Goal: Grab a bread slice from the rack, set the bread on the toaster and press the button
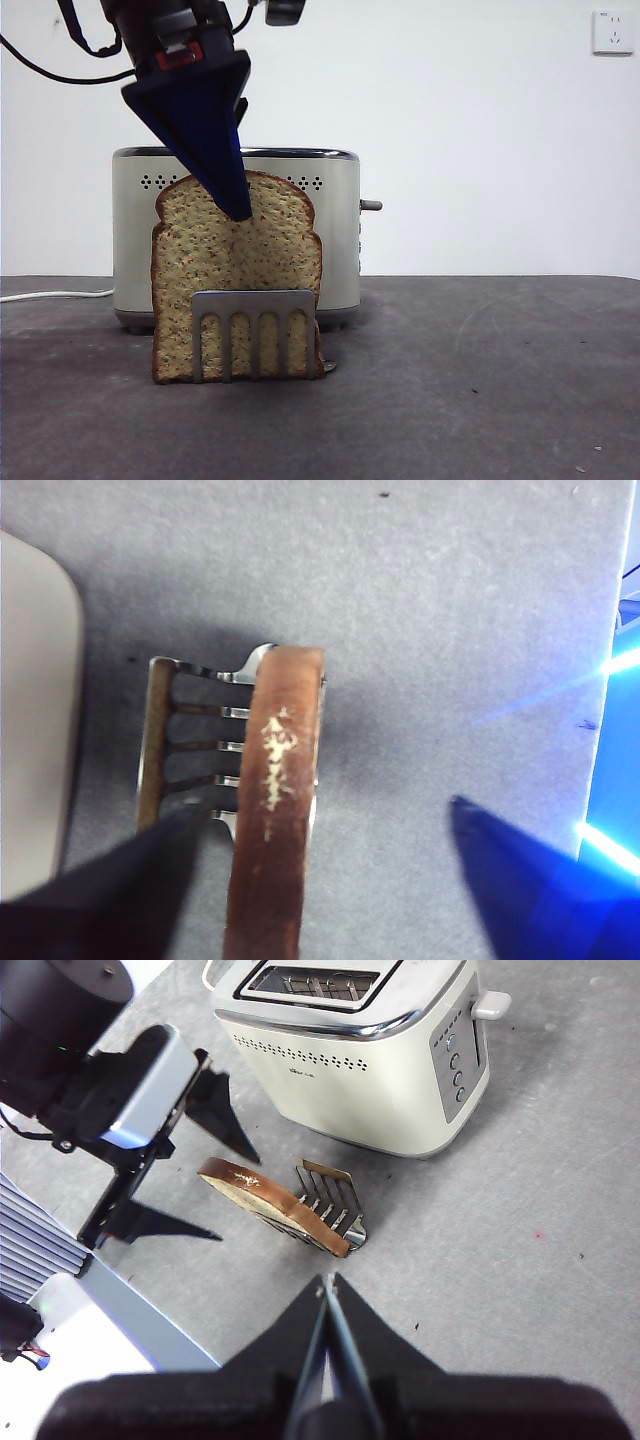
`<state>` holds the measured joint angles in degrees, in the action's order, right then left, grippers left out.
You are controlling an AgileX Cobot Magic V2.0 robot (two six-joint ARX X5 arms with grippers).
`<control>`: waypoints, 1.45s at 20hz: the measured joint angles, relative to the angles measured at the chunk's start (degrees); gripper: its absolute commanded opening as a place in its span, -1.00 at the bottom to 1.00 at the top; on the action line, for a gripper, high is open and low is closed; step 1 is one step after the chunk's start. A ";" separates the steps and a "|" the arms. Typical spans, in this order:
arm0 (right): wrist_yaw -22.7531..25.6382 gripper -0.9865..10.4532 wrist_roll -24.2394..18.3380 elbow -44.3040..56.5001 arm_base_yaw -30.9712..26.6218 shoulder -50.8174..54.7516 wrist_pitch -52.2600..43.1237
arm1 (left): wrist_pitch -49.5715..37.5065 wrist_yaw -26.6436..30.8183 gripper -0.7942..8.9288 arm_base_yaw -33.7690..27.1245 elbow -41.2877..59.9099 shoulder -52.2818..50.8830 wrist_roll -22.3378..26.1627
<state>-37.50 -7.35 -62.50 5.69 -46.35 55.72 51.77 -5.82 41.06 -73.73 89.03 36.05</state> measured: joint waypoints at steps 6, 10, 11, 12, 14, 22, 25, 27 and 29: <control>0.00 -0.85 0.00 0.00 0.00 -0.02 -0.02 | 0.07 0.13 -0.85 0.00 0.00 -0.02 0.00; 0.00 -0.85 -0.02 0.00 0.00 -0.02 -0.02 | 0.07 0.15 -0.85 0.00 0.00 -0.02 0.00; 0.00 -0.85 -0.02 0.00 -0.02 -0.02 -0.02 | 0.04 0.15 -0.85 0.00 0.00 -0.02 0.00; 0.00 -0.85 -0.02 0.00 0.00 -0.02 0.00 | 0.04 0.15 -0.85 0.00 0.00 -0.02 0.00; -0.02 -0.85 -0.02 0.00 0.00 -0.02 0.00 | 0.28 0.55 -0.85 0.00 -0.13 -0.02 0.00; 0.00 -0.85 -0.02 0.00 -0.02 -0.02 0.00 | 8.46 1.38 -0.85 0.00 -10.49 -0.02 0.00; 0.00 -0.85 -0.02 0.00 0.00 -0.02 -0.02 | 14.64 1.38 -0.85 0.00 -17.55 -0.35 0.00; 0.00 -0.85 -0.26 0.00 0.00 -0.09 -0.02 | 16.85 1.40 -0.85 0.00 -23.41 -1.42 0.02; -0.02 -0.85 -0.50 0.00 0.00 -0.39 0.00 | 17.09 3.02 -0.85 0.00 -29.20 -2.75 0.13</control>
<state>-37.52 -7.86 -62.50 5.69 -46.74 55.72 68.86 -2.81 41.06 -102.94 86.28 36.18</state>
